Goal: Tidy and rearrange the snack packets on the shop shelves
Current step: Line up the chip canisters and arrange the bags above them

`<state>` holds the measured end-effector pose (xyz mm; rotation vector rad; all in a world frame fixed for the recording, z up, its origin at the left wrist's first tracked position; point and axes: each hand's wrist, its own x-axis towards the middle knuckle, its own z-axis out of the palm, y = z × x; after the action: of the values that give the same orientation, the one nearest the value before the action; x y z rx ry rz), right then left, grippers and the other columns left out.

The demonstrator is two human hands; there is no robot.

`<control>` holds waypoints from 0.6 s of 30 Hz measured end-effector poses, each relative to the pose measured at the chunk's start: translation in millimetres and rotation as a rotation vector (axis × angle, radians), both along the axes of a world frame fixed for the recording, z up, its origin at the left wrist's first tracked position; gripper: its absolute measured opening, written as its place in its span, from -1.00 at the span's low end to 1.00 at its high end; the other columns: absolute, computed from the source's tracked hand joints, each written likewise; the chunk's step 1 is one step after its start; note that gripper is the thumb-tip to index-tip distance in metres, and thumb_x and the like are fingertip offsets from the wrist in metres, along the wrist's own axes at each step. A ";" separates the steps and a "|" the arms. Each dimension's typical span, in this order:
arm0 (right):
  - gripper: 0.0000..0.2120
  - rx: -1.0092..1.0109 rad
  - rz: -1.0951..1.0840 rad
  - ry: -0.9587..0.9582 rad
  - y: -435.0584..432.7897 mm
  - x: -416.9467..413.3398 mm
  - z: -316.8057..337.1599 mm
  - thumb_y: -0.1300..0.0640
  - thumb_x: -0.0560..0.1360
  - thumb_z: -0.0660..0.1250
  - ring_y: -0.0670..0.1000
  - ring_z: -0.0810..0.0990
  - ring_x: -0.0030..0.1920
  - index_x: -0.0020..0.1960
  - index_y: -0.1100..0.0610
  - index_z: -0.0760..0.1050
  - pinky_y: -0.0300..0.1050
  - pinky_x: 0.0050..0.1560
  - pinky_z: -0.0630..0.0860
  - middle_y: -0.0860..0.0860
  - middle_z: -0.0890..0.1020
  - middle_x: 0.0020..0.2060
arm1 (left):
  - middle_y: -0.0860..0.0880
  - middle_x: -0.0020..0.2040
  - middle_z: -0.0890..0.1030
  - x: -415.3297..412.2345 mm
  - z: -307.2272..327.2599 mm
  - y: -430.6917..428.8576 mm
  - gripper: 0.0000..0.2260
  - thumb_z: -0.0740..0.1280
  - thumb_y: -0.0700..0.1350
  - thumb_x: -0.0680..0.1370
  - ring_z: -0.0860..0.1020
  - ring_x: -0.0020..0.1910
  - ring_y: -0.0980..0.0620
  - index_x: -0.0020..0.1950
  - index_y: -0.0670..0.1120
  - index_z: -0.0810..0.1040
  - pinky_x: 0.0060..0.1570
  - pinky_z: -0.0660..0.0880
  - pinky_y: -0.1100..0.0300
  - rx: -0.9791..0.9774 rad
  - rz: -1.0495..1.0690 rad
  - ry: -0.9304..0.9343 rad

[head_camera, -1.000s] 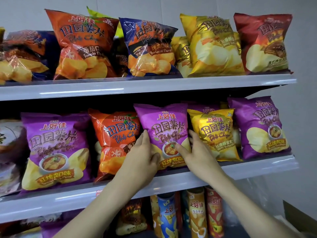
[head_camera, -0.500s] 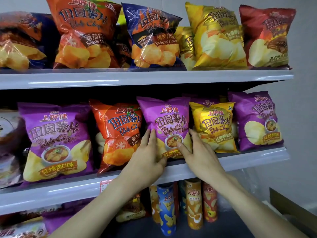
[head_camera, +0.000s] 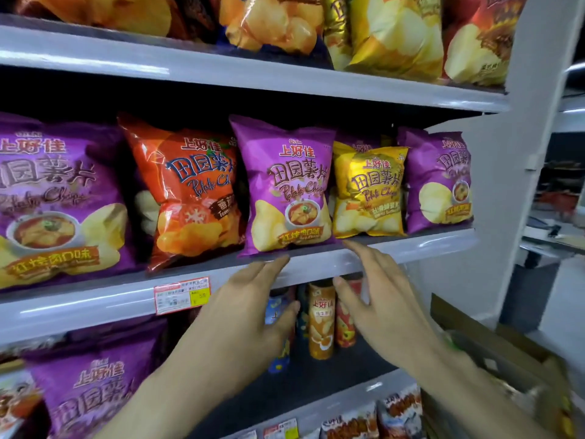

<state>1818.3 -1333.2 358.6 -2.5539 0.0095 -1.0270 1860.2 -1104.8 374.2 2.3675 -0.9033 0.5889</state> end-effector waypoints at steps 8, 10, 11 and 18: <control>-0.50 0.024 -0.068 0.085 -2.8 -24.5 -56.5 -0.15 0.57 0.32 -0.01 0.58 0.25 0.47 -0.06 0.38 0.02 0.24 0.57 -0.06 0.60 0.28 | 0.26 0.30 0.55 -4.8 -51.3 -5.1 -0.43 0.13 0.36 0.46 0.59 0.25 0.05 0.45 0.28 0.40 0.11 0.58 0.04 0.121 0.038 0.181; -0.49 0.031 -0.079 0.107 -1.9 -22.6 -68.8 -0.22 0.55 0.24 -0.03 0.58 0.23 0.45 -0.10 0.37 0.01 0.20 0.58 -0.11 0.60 0.25 | 0.24 0.27 0.56 -2.1 -62.2 -6.2 -0.53 0.19 0.33 0.51 0.59 0.24 0.02 0.41 0.27 0.38 0.09 0.58 0.02 0.154 0.048 0.222; -0.50 0.024 -0.088 0.126 -1.6 -21.2 -75.6 -0.22 0.55 0.24 -0.04 0.57 0.22 0.44 -0.11 0.36 0.00 0.19 0.58 -0.12 0.59 0.24 | 0.23 0.29 0.56 -0.7 -67.6 -6.9 -0.56 0.22 0.31 0.54 0.58 0.25 0.01 0.41 0.26 0.40 0.10 0.57 0.03 0.172 0.055 0.234; -0.54 -0.047 -0.121 0.279 14.2 -14.0 -114.6 -0.22 0.58 0.26 -0.07 0.56 0.19 0.45 -0.14 0.38 -0.10 0.18 0.52 -0.17 0.58 0.23 | 0.16 0.41 0.50 6.1 -103.0 -4.3 -0.56 0.25 0.27 0.62 0.54 0.35 -0.06 0.48 0.24 0.38 0.20 0.52 0.06 0.228 0.143 0.313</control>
<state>1804.3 -1319.1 244.0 -2.7467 0.2196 -0.7111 1866.3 -1109.1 271.2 2.6476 -0.6952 0.1629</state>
